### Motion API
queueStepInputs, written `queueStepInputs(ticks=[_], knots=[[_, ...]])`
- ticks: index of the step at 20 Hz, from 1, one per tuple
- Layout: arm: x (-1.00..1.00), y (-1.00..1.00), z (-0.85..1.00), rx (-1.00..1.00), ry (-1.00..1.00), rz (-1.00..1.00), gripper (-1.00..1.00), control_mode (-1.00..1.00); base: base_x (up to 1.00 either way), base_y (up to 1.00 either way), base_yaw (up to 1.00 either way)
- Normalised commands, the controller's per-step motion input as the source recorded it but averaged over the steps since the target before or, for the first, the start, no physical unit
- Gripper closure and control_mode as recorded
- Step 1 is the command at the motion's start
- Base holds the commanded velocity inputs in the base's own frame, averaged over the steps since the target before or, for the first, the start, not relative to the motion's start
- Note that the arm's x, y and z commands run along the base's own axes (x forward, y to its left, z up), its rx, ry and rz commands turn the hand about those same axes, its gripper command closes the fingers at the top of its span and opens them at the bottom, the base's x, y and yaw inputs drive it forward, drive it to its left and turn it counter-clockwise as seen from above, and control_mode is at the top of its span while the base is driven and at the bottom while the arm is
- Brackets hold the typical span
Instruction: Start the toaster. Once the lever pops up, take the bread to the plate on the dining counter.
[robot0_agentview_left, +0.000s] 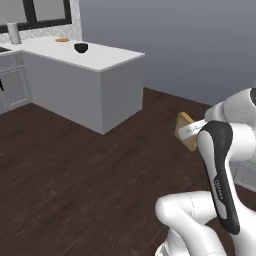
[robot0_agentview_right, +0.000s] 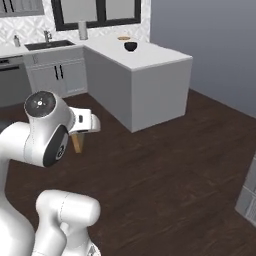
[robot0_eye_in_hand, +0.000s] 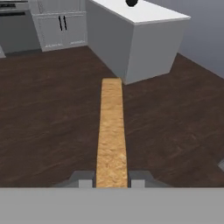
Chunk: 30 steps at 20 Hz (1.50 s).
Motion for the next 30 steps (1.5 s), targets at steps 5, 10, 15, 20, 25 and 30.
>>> queueStepInputs(ticks=[5,10,15,20,25,30], knots=[[0.00,0.00,0.00,0.00,0.00,0.00,1.00,1.00,1.00,0.05,-0.21],[0.00,0.00,0.00,0.00,0.00,0.00,1.00,1.00,1.00,0.00,-0.25],[0.00,0.00,0.00,0.00,0.00,0.00,1.00,1.00,1.00,0.00,-0.25],[0.00,0.00,0.00,0.00,0.00,0.00,1.00,1.00,1.00,0.00,-0.18],[0.00,0.00,0.00,0.00,0.00,0.00,1.00,1.00,1.00,0.04,-0.14],[0.00,0.00,0.00,0.00,0.00,0.00,1.00,1.00,1.00,0.08,-0.11]])
